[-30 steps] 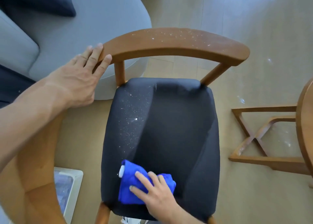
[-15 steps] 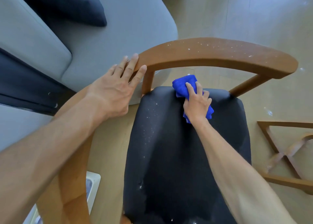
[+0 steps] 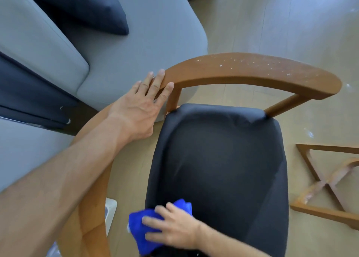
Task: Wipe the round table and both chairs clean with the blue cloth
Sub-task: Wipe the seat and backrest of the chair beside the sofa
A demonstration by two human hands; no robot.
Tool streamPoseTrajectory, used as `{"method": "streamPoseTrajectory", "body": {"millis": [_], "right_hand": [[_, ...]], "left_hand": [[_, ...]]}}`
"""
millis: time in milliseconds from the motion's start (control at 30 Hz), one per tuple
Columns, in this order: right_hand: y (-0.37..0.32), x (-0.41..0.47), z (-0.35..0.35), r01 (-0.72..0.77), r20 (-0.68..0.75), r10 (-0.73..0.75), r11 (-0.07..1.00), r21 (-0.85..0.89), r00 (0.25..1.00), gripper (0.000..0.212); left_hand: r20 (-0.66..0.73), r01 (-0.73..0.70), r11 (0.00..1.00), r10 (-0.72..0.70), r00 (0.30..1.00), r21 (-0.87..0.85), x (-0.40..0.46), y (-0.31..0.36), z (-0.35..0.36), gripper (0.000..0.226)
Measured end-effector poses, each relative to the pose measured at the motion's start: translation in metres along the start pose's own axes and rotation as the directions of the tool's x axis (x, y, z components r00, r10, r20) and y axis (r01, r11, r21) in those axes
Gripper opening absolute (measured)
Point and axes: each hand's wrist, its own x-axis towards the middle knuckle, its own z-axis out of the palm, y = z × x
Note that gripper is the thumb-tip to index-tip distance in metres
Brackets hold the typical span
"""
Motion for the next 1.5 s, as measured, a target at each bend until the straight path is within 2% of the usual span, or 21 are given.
{"method": "streamPoseTrajectory", "body": {"millis": [67, 133, 267, 333, 433, 500, 600, 667, 800, 833, 900, 933, 1000, 1067, 1100, 1133, 1167, 1267, 1367, 1433, 1500], "right_hand": [[0.054, 0.017, -0.017, -0.029, -0.099, 0.023, 0.998, -0.063, 0.995, 0.033], [0.116, 0.039, -0.042, -0.194, -0.160, 0.173, 0.973, -0.124, 0.972, 0.039], [0.215, 0.060, -0.086, -0.563, -0.183, 0.539, 0.817, -0.122, 0.822, 0.048], [0.211, 0.057, -0.084, -0.636, -0.193, 0.613, 0.765, -0.098, 0.766, 0.050], [0.162, 0.059, -0.068, -0.793, -0.281, 0.768, 0.608, 0.035, 0.576, 0.052], [0.111, 0.048, -0.049, -0.735, -0.254, 0.733, 0.669, 0.105, 0.631, 0.054], [0.020, -0.005, -0.018, -0.464, -0.126, 0.472, 0.882, 0.086, 0.873, 0.050], [-0.012, -0.054, -0.006, -0.259, 0.007, 0.258, 0.966, 0.025, 0.966, 0.039], [0.044, -0.120, -0.027, 0.184, 0.208, -0.156, 0.975, -0.126, 0.966, 0.038], [0.073, -0.129, -0.039, 0.153, 0.154, -0.129, 0.975, -0.159, 0.980, 0.042], [0.132, -0.140, -0.063, -0.148, -0.043, 0.142, 0.957, -0.248, 0.989, 0.052], [0.158, -0.142, -0.073, -0.398, -0.146, 0.374, 0.891, -0.218, 0.916, 0.056], [0.196, -0.138, -0.089, -0.837, -0.261, 0.807, 0.547, -0.009, 0.530, 0.059], [0.203, -0.116, -0.088, -0.968, -0.226, 0.959, 0.206, 0.144, 0.170, 0.058], [0.194, -0.104, -0.085, -0.979, -0.234, 0.968, 0.134, 0.156, 0.095, 0.057], [0.177, -0.093, -0.079, -0.977, -0.264, 0.959, 0.143, 0.157, 0.098, 0.057], [0.155, -0.083, -0.071, -0.960, -0.290, 0.942, 0.224, 0.166, 0.169, 0.058], [0.060, -0.074, -0.034, -0.804, -0.262, 0.801, 0.581, 0.125, 0.538, 0.058], [-0.015, -0.099, -0.012, -0.383, -0.015, 0.383, 0.923, 0.027, 0.923, 0.056], [-0.020, -0.126, -0.016, -0.051, 0.184, 0.057, 0.998, -0.037, 0.981, 0.046], [-0.001, -0.145, -0.035, 0.052, 0.242, -0.037, 0.997, -0.056, 0.969, 0.036]], "left_hand": [[0.002, 0.006, 1.000, -0.006, 1.000, 0.000, 0.000, -0.001, 0.000, 0.086], [0.011, 0.005, 1.000, -0.005, 1.000, -0.007, -0.001, -0.001, 0.000, 0.088], [0.011, 0.009, 1.000, -0.009, 1.000, 0.005, -0.001, -0.001, 0.001, 0.087], [0.022, 0.007, 1.000, -0.007, 1.000, -0.002, 0.000, 0.000, 0.001, 0.085], [0.019, 0.012, 1.000, -0.012, 1.000, -0.001, 0.000, 0.001, 0.001, 0.085], [0.018, 0.005, 1.000, -0.005, 1.000, -0.001, 0.001, 0.001, 0.000, 0.086], [0.023, 0.002, 1.000, -0.002, 1.000, 0.005, -0.001, 0.000, -0.002, 0.088], [0.030, -0.001, 1.000, 0.001, 1.000, 0.019, -0.001, 0.000, -0.003, 0.087], [0.084, -0.002, 0.999, -0.001, 0.996, 0.044, -0.002, 0.001, -0.008, 0.085], [0.088, -0.001, 0.999, -0.004, 0.996, 0.050, -0.002, 0.001, -0.008, 0.084], [0.079, 0.004, 0.998, -0.009, 0.997, 0.062, -0.003, 0.000, -0.008, 0.082], [0.078, 0.007, 0.999, -0.011, 0.997, 0.050, -0.004, 0.000, -0.008, 0.082], [0.067, 0.007, 0.998, -0.011, 0.998, 0.059, -0.002, 0.001, -0.006, 0.083], [0.053, 0.007, 0.997, -0.011, 0.999, 0.077, -0.003, -0.001, -0.003, 0.084], [0.044, 0.000, 0.998, -0.003, 0.999, 0.060, -0.003, -0.002, -0.002, 0.084], [0.025, -0.009, 0.999, 0.008, 1.000, 0.051, -0.003, -0.002, -0.001, 0.084], [0.002, -0.013, 0.998, 0.013, 1.000, 0.054, -0.003, -0.003, 0.000, 0.083], [-0.002, -0.006, 1.000, 0.006, 1.000, 0.025, -0.005, -0.004, -0.003, 0.082], [0.020, 0.018, 1.000, -0.019, 1.000, 0.022, -0.007, 0.000, -0.009, 0.081], [0.041, 0.035, 0.999, -0.036, 0.999, 0.007, -0.010, 0.003, -0.015, 0.079], [0.048, 0.060, 0.998, -0.059, 0.997, -0.023, -0.017, 0.005, -0.017, 0.076]]}}
